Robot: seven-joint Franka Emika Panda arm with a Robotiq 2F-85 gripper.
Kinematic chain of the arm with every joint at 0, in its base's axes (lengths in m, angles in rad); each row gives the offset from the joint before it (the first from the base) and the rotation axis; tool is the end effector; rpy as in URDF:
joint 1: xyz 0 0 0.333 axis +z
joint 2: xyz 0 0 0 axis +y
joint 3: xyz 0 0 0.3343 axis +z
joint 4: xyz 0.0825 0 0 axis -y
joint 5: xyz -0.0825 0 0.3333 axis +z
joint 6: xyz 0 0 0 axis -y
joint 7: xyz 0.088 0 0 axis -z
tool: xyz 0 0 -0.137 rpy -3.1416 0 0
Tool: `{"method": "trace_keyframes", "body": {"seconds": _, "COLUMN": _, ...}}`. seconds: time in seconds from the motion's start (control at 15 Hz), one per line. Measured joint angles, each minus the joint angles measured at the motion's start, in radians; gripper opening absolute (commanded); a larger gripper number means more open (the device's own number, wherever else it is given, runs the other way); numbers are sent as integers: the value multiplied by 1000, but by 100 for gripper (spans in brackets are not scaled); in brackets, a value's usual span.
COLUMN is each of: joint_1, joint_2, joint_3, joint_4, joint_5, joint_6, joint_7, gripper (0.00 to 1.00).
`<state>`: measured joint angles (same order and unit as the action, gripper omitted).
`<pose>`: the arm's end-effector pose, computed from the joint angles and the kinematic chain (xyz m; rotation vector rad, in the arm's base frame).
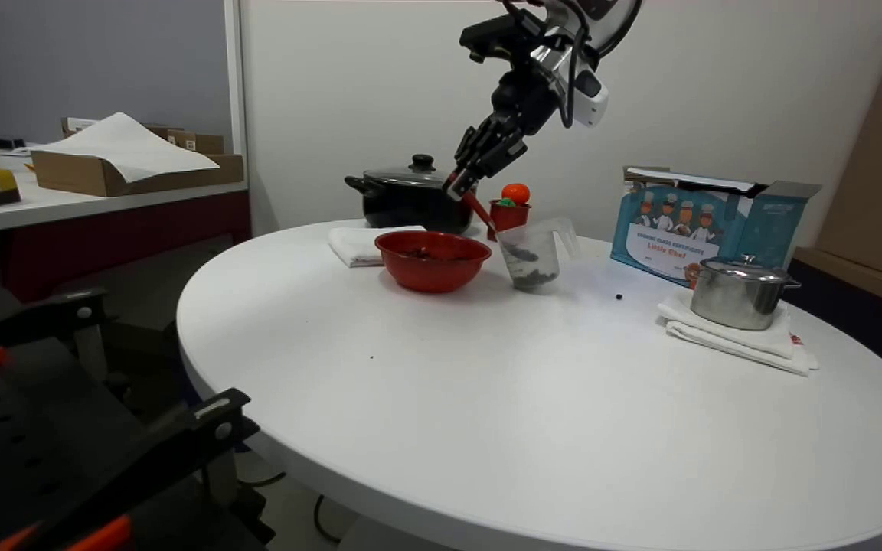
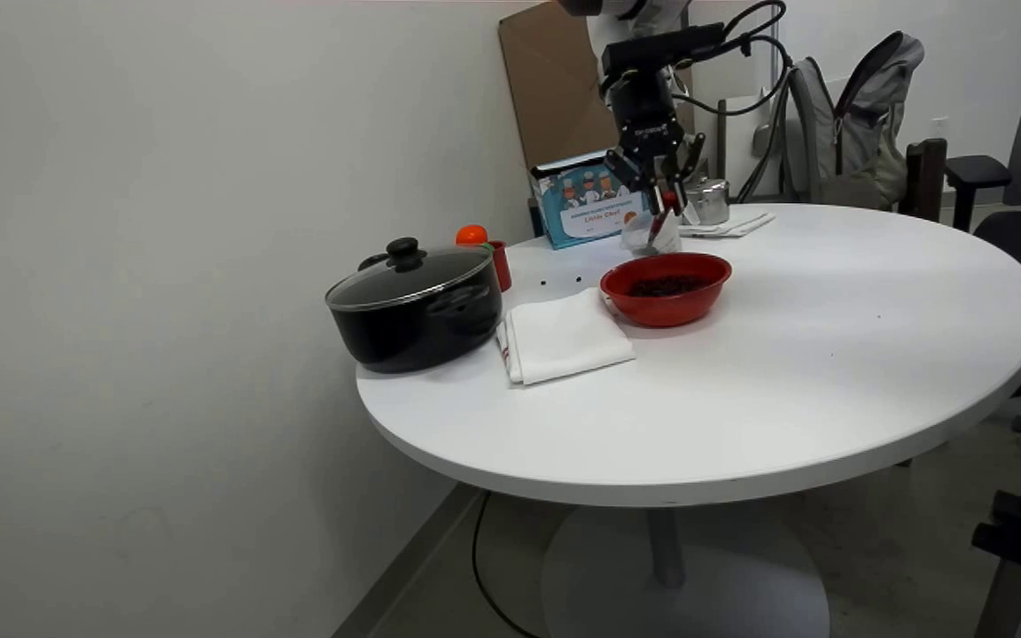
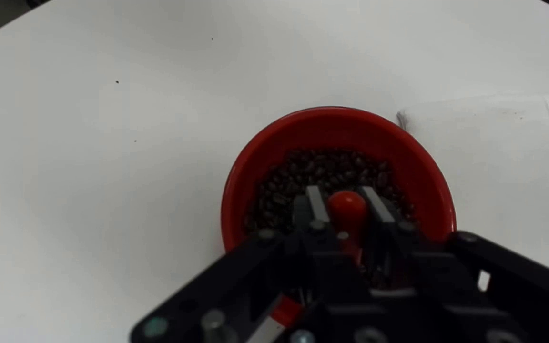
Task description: Use the spoon to place some of the contents in the red bowl into the clear jug
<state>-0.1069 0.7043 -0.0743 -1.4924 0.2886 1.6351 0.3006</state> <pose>0.6000 -0.0654 0.2466 -2.7173 0.8103 0.8291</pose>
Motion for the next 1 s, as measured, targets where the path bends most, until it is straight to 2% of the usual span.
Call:
{"method": "trace_keyframes", "body": {"seconds": 0.4, "joint_1": -30, "joint_2": 78, "joint_3": 1, "joint_4": 113, "joint_5": 34, "joint_6": -47, "joint_7": 0, "gripper": 12}}
{"method": "trace_keyframes", "body": {"seconds": 1.0, "joint_1": -119, "joint_2": 187, "joint_3": 41, "joint_4": 283, "joint_5": 181, "joint_6": -170, "joint_7": -1, "gripper": 12}}
